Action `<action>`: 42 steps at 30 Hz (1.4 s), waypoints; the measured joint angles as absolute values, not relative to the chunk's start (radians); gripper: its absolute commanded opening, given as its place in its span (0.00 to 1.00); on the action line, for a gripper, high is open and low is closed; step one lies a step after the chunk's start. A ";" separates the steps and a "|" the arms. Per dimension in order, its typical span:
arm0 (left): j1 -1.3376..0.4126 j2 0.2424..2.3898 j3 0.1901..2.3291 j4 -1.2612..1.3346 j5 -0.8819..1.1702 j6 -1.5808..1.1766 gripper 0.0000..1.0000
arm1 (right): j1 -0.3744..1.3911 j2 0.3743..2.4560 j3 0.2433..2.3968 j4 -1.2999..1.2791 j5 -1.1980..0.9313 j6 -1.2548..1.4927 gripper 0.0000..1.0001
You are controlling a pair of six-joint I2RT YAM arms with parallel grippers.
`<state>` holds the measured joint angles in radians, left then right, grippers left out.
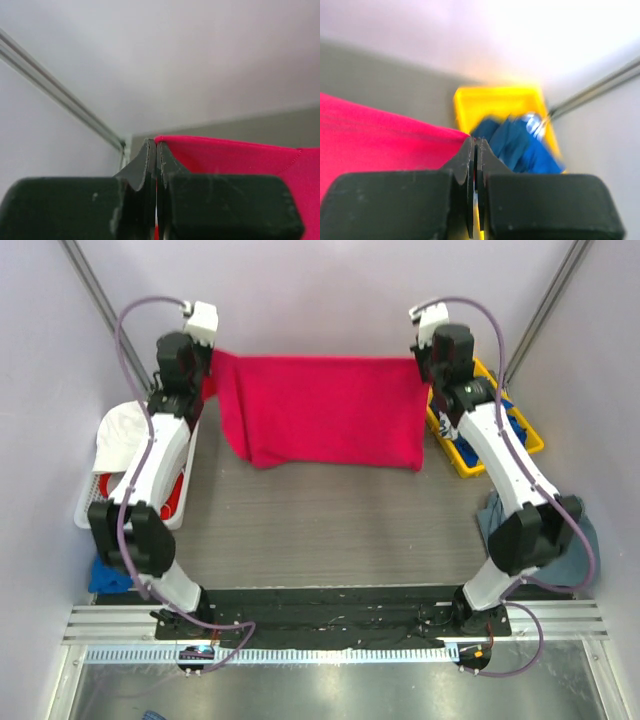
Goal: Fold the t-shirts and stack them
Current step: Flatten the tshirt out
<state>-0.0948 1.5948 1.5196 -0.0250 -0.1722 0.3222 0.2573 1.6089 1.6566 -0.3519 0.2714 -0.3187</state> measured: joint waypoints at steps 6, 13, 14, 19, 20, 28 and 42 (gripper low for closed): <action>-0.095 1.766 1.929 0.074 -0.221 0.314 0.00 | 0.249 1.746 2.016 -0.258 0.319 -0.388 0.01; -0.097 1.663 2.071 0.148 -0.205 0.325 0.00 | 0.250 1.665 2.100 -0.159 0.319 -0.413 0.01; -0.097 1.645 2.068 0.152 -0.202 0.327 0.00 | 0.250 1.647 2.087 -0.154 0.318 -0.413 0.01; -0.099 1.510 1.892 0.176 -0.187 0.349 0.00 | 0.251 1.518 1.915 -0.132 0.311 -0.405 0.01; -0.099 1.484 1.836 0.178 -0.186 0.350 0.00 | 0.252 1.494 1.873 -0.136 0.311 -0.401 0.01; -0.097 1.320 1.289 0.113 -0.164 0.373 0.00 | 0.250 1.362 1.471 -0.218 0.283 -0.336 0.01; -0.089 0.974 1.007 -0.397 0.051 0.407 0.00 | 0.236 1.147 1.156 -0.511 0.161 -0.221 0.01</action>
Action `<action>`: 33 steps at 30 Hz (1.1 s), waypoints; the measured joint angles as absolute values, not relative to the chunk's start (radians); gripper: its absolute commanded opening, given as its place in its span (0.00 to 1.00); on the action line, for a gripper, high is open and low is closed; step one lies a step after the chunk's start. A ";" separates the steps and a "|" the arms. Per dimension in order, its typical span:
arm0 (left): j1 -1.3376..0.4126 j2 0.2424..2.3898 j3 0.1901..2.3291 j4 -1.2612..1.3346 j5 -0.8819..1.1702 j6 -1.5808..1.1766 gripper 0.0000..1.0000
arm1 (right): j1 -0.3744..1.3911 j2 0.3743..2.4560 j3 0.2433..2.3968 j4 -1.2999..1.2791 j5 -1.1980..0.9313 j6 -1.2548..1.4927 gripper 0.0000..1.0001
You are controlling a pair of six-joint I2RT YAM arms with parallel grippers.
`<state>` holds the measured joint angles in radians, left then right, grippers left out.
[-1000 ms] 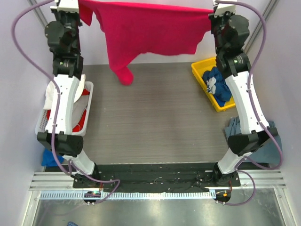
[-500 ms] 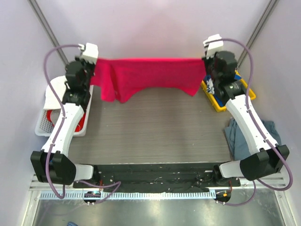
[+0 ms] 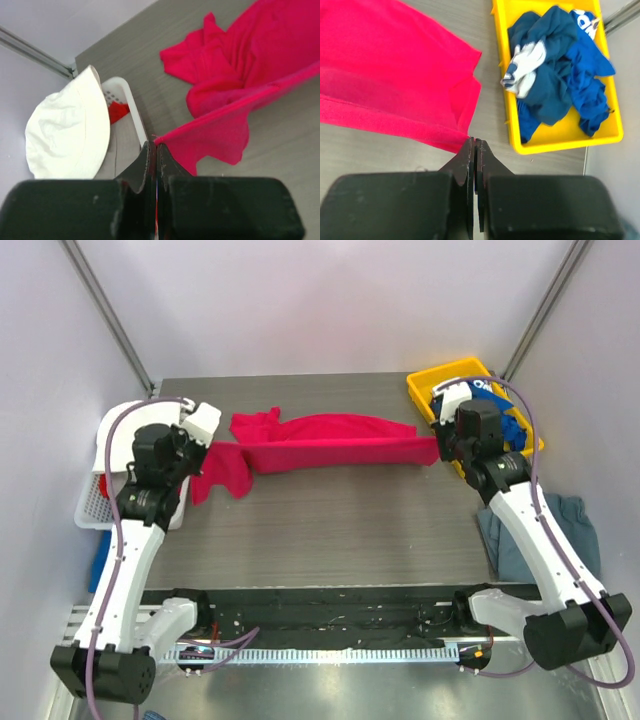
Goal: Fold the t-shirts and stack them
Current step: Flatten the tshirt out
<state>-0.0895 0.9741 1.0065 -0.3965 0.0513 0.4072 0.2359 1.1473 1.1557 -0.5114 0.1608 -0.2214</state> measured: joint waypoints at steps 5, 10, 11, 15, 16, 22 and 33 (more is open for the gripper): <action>-0.089 0.899 1.039 -0.619 0.121 0.500 0.00 | 0.233 1.068 1.068 -0.571 0.121 -0.221 0.01; -0.090 0.890 1.059 -0.855 0.197 0.601 0.00 | 0.233 1.046 0.965 -0.636 0.073 -0.224 0.01; -0.090 0.890 1.059 -0.890 0.208 0.614 0.01 | 0.233 1.047 0.953 -0.653 0.063 -0.226 0.01; -0.091 0.890 1.066 -1.055 0.264 0.688 0.06 | 0.233 1.047 0.937 -0.696 0.046 -0.239 0.01; -0.091 0.890 1.070 -1.089 0.278 0.701 0.06 | 0.233 1.047 0.936 -0.705 0.046 -0.246 0.01; -0.091 0.890 1.079 -1.222 0.345 0.778 0.19 | 0.232 1.040 0.928 -0.731 0.060 -0.279 0.18; -0.091 0.890 1.101 -1.179 0.382 0.775 0.87 | 0.228 1.039 0.927 -0.791 0.105 -0.358 0.77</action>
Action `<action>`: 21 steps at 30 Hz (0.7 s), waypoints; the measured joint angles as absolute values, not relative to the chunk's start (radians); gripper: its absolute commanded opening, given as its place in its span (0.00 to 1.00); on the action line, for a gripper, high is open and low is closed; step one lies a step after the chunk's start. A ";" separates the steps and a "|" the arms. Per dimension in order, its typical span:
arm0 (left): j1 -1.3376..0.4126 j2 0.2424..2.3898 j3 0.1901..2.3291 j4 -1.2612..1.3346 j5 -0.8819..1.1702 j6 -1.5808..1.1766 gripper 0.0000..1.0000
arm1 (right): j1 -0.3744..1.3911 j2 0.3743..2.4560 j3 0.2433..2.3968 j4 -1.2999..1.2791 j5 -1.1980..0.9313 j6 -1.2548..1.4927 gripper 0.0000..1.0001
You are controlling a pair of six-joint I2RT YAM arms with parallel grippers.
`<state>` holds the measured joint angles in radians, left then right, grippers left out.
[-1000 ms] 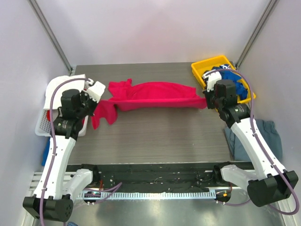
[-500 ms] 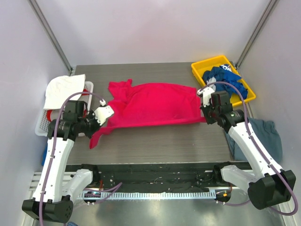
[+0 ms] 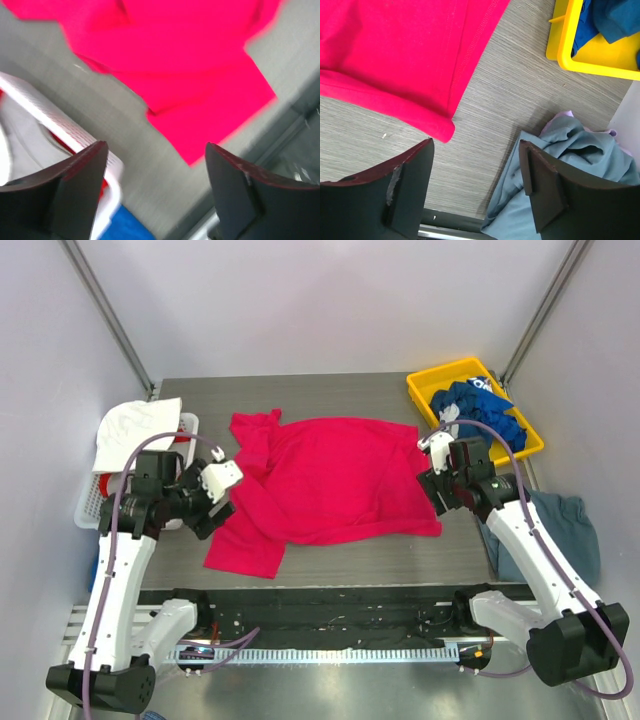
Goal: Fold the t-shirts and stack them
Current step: Flatten the tshirt out
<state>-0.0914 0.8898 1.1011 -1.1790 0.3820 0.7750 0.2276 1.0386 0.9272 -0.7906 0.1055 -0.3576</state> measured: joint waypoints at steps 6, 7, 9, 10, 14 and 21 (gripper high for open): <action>-0.091 0.955 1.070 -0.836 0.340 0.605 1.00 | 0.227 1.113 0.941 -0.733 0.113 -0.364 0.83; -0.091 0.990 1.070 -0.769 0.326 0.572 1.00 | 0.227 1.159 0.956 -0.694 0.118 -0.364 0.83; -0.091 1.094 1.097 -0.677 0.300 0.517 1.00 | 0.227 1.248 0.992 -0.632 0.129 -0.360 0.82; -0.091 1.166 1.130 -0.634 0.286 0.484 1.00 | 0.227 1.302 1.021 -0.599 0.134 -0.357 0.82; -0.091 1.504 1.293 -0.501 0.252 0.393 1.00 | 0.227 1.515 1.140 -0.461 0.147 -0.339 0.80; -0.095 1.837 1.476 -0.454 0.220 0.348 0.99 | 0.227 1.767 1.315 -0.343 0.173 -0.329 0.77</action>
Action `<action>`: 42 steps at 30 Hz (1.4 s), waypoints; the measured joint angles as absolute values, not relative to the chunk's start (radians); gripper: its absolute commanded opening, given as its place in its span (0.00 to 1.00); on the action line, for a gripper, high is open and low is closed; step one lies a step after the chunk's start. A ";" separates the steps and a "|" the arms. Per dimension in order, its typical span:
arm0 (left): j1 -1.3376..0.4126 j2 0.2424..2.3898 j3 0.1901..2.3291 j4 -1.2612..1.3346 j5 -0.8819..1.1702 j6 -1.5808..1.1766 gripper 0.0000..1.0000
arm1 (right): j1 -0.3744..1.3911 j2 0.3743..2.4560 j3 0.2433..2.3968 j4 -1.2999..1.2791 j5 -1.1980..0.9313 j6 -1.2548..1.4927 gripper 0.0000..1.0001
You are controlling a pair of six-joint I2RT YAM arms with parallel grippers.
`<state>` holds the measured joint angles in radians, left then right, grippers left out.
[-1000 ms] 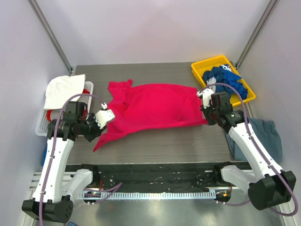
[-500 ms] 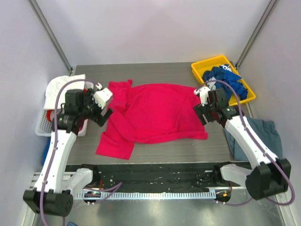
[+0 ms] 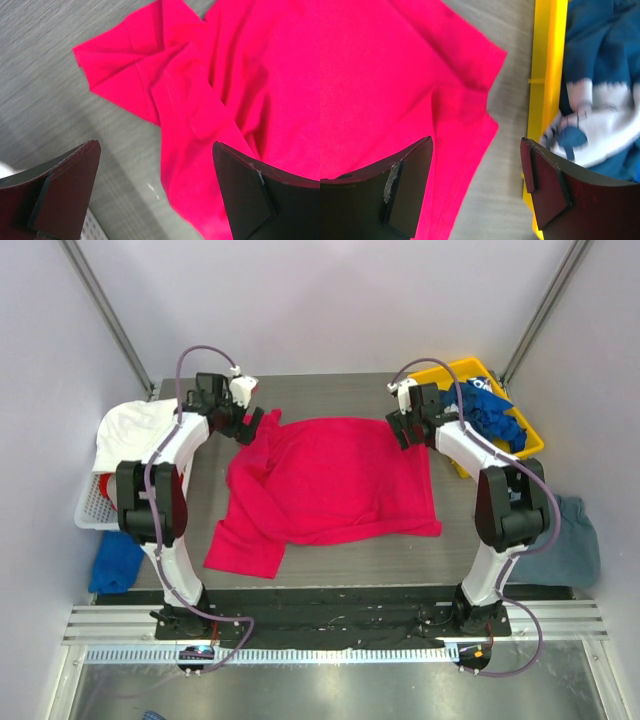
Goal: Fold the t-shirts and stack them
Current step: Flatten the tshirt out
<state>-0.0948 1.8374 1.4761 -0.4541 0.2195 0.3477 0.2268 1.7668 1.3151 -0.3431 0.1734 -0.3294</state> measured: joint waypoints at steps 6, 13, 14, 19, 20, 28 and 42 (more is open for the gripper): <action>-0.099 1.981 1.589 -0.432 0.195 0.355 0.94 | 0.227 1.895 1.391 -0.309 0.182 -0.330 0.77; -0.109 2.113 1.707 -0.430 0.204 0.375 0.76 | 0.227 1.964 1.435 -0.309 0.186 -0.331 0.75; -0.111 2.129 1.721 -0.437 0.209 0.379 0.73 | 0.227 1.964 1.436 -0.309 0.187 -0.331 0.74; -0.122 2.183 1.759 -0.484 0.245 0.398 0.66 | 0.227 1.964 1.440 -0.307 0.194 -0.338 0.73; -0.124 2.186 1.759 -0.495 0.251 0.403 0.63 | 0.227 1.964 1.440 -0.307 0.196 -0.339 0.72; -0.129 2.191 1.759 -0.522 0.264 0.431 0.43 | 0.227 1.964 1.437 -0.307 0.197 -0.339 0.68; -0.129 2.237 1.763 -0.545 0.266 0.454 0.00 | 0.227 1.930 1.382 -0.307 0.201 -0.354 0.63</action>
